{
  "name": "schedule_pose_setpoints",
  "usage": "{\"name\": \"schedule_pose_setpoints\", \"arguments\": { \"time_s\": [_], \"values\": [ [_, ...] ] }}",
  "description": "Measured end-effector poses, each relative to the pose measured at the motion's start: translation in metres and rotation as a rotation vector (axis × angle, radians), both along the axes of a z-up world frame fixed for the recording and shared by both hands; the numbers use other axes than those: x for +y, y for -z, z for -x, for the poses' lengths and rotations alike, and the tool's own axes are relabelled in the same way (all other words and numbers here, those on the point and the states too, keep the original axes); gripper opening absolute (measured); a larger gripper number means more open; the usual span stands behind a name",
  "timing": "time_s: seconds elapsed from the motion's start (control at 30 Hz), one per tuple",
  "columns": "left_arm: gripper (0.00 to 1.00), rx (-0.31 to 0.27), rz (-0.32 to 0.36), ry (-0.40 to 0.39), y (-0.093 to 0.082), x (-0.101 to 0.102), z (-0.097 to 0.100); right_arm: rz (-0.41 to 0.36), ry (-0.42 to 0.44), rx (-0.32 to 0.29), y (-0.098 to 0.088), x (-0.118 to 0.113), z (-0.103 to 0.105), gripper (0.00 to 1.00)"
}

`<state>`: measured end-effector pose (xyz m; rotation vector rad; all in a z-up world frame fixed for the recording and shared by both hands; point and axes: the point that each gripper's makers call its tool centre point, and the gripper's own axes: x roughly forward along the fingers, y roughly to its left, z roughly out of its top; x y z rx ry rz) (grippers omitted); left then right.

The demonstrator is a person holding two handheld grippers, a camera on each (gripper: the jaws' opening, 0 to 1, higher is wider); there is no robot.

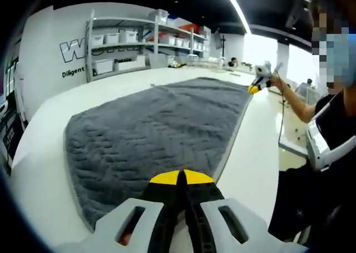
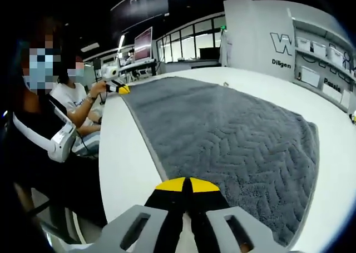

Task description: Open the folded towel by lifting each exposed corner and separating the folded layers until the towel lies flat within the target outline without major curled edges

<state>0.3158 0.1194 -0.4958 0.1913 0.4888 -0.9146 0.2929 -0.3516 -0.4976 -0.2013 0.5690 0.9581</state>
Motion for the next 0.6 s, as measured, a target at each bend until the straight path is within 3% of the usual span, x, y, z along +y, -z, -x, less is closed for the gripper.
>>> {"name": "schedule_pose_setpoints", "arguments": {
  "time_s": [0.6],
  "values": [
    [0.00,0.076,0.008,-0.014,0.001,0.012,0.007,-0.019,-0.006,0.016,0.000,0.001,0.019,0.00]
  ]
}}
